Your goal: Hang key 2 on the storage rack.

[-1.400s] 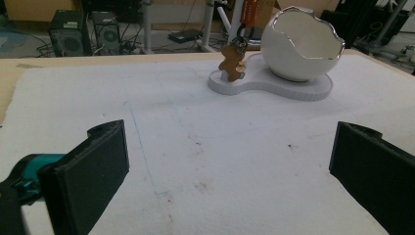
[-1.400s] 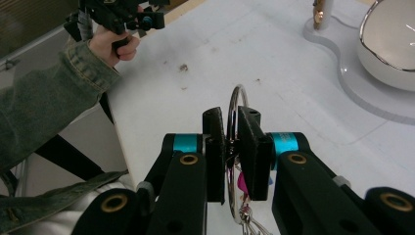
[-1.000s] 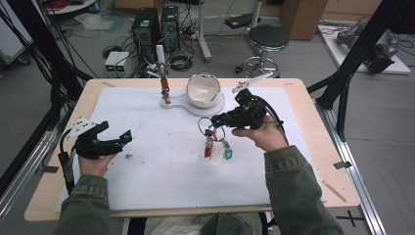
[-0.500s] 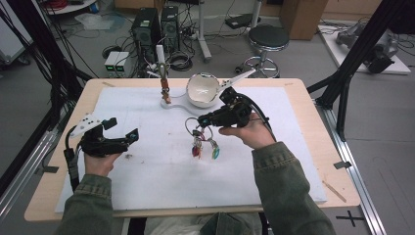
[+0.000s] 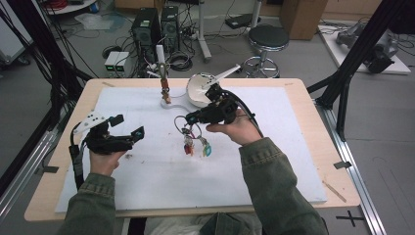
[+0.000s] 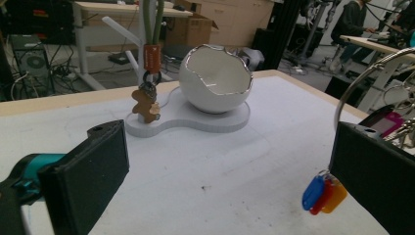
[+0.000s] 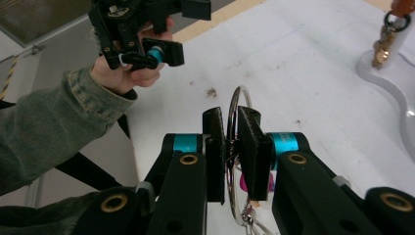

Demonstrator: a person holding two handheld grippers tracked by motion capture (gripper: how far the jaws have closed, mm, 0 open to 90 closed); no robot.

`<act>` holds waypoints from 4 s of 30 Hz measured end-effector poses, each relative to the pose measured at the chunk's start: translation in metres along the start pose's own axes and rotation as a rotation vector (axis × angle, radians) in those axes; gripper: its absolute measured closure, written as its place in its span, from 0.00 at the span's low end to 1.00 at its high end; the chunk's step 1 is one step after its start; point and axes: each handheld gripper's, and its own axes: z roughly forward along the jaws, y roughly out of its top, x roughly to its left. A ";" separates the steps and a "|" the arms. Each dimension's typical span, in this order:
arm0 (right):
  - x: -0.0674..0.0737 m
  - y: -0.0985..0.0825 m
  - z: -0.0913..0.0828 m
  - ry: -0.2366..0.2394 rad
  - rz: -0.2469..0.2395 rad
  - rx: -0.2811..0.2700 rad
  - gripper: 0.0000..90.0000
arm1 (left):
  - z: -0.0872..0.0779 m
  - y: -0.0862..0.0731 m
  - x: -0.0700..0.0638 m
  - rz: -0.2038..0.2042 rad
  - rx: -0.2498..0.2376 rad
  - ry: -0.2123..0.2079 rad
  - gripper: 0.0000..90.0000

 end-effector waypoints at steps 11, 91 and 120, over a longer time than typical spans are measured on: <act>0.006 0.014 0.013 0.013 -0.006 0.000 0.91 | 0.005 0.006 -0.009 -0.018 -0.028 -0.043 0.02; -0.012 0.007 0.022 -0.064 0.176 -0.090 0.50 | 0.029 0.000 -0.044 0.045 0.084 -0.152 0.97; -0.038 -0.046 -0.045 -0.339 0.279 -0.212 0.02 | 0.006 0.011 -0.022 -0.012 -0.004 -0.052 0.97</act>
